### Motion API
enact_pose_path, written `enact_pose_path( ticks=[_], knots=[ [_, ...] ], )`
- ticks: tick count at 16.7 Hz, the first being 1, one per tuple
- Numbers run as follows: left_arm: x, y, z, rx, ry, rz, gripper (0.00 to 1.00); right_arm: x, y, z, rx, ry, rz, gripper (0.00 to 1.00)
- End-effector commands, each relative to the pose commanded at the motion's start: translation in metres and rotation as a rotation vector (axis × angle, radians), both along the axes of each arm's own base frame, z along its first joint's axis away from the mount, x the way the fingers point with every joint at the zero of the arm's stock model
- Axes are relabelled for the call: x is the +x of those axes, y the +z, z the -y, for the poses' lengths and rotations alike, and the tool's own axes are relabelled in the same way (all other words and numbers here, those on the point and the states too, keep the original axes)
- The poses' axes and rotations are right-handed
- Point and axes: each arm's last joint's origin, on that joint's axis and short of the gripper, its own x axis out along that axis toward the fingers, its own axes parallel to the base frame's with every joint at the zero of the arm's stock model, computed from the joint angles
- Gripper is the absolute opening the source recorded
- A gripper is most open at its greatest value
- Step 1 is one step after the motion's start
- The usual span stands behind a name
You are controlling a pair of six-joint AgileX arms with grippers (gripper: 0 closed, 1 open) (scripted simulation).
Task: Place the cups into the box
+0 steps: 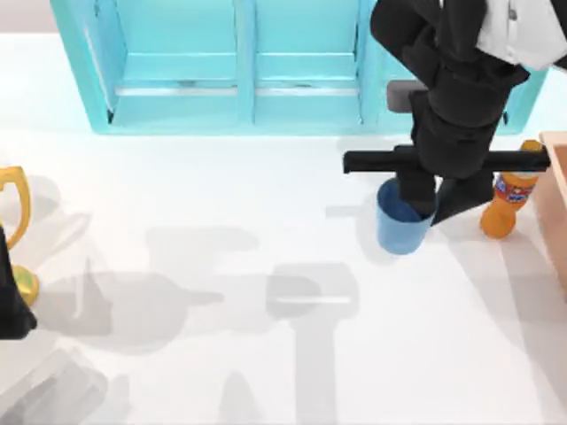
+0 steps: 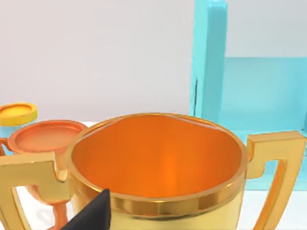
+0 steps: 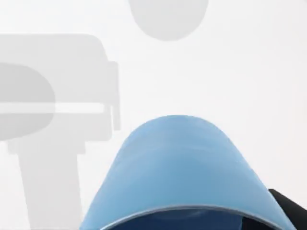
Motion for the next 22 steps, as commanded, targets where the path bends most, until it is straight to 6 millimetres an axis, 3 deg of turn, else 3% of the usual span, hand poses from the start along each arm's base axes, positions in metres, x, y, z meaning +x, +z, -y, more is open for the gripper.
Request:
enact_pose_path(
  ticks=[6, 9, 13, 18, 20, 22],
  knots=[
    [0.0, 0.0, 0.0, 0.0, 0.0, 0.0, 1.0, 0.0, -0.001, 0.006, -0.019, 0.004, -0.011, 0.0],
    [0.0, 0.0, 0.0, 0.0, 0.0, 0.0, 1.0, 0.003, 0.004, 0.039, -0.065, 0.018, -0.028, 0.0],
    [0.0, 0.0, 0.0, 0.0, 0.0, 0.0, 1.0, 0.008, 0.03, 0.125, -0.079, 0.034, 0.004, 0.0],
    [0.0, 0.0, 0.0, 0.0, 0.0, 0.0, 1.0, -0.002, 0.026, 0.26, -0.062, 0.007, -0.13, 0.0],
    [0.0, 0.0, 0.0, 0.0, 0.0, 0.0, 1.0, -0.006, 0.034, 0.295, -0.037, -0.006, -0.088, 0.0],
    [0.0, 0.0, 0.0, 0.0, 0.0, 0.0, 1.0, -0.01, 0.042, 0.318, -0.005, -0.004, -0.021, 0.0]
  ],
)
